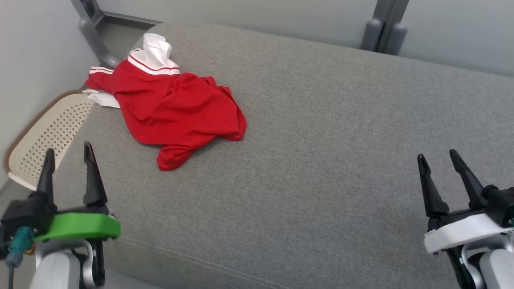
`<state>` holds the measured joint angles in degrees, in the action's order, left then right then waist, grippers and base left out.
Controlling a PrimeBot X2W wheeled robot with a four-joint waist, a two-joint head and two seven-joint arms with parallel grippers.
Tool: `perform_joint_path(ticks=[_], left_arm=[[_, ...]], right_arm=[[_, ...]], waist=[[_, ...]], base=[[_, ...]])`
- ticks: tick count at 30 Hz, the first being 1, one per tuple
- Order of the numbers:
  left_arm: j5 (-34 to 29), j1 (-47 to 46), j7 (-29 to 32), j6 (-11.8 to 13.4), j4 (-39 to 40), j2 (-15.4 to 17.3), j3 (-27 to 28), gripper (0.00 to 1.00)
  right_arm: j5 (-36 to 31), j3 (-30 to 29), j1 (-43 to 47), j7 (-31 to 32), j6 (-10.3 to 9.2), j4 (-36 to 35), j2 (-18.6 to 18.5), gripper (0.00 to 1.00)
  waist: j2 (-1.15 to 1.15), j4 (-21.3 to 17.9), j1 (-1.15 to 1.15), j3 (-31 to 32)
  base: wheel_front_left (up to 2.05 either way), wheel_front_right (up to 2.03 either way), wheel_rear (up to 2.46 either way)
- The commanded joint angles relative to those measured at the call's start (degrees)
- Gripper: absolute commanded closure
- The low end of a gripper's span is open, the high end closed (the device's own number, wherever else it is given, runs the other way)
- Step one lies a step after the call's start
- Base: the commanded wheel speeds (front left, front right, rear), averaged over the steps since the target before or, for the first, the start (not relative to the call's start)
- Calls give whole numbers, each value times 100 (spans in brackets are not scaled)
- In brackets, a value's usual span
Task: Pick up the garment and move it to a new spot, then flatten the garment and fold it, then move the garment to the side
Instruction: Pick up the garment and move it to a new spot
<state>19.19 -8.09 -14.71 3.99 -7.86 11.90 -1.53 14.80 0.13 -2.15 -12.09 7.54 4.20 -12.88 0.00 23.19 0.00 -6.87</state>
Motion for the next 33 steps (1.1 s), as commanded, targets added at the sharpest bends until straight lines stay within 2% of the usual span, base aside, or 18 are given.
perform_joint_path(ticks=[1,7,15,24,33], left_arm=[[63,-322,-21,-43,-40,28,29,0],[137,-1746,-23,-129,-393,182,164,0],[304,-3224,146,-260,-1216,406,239,0],[570,-4294,540,-420,-2624,540,298,0],[736,-4763,1152,-580,-4229,631,224,0]], right_arm=[[-23,-111,-110,39,-11,-103,-110,0],[-40,-582,-269,231,-11,-652,-517,0],[-17,-1171,-198,333,-11,-1220,-676,0],[26,-1565,-240,460,-11,-1661,-775,0],[4,-1635,-305,545,-11,-1858,-813,0]], waist=[[0,-428,0,-477],[0,-1086,0,-1362],[0,-1575,0,-2093],[0,-1697,0,-2653],[0,-1703,0,-2879]], base=[[0,0,0],[0,0,0],[0,0,0],[0,0,0],[0,0,0]])
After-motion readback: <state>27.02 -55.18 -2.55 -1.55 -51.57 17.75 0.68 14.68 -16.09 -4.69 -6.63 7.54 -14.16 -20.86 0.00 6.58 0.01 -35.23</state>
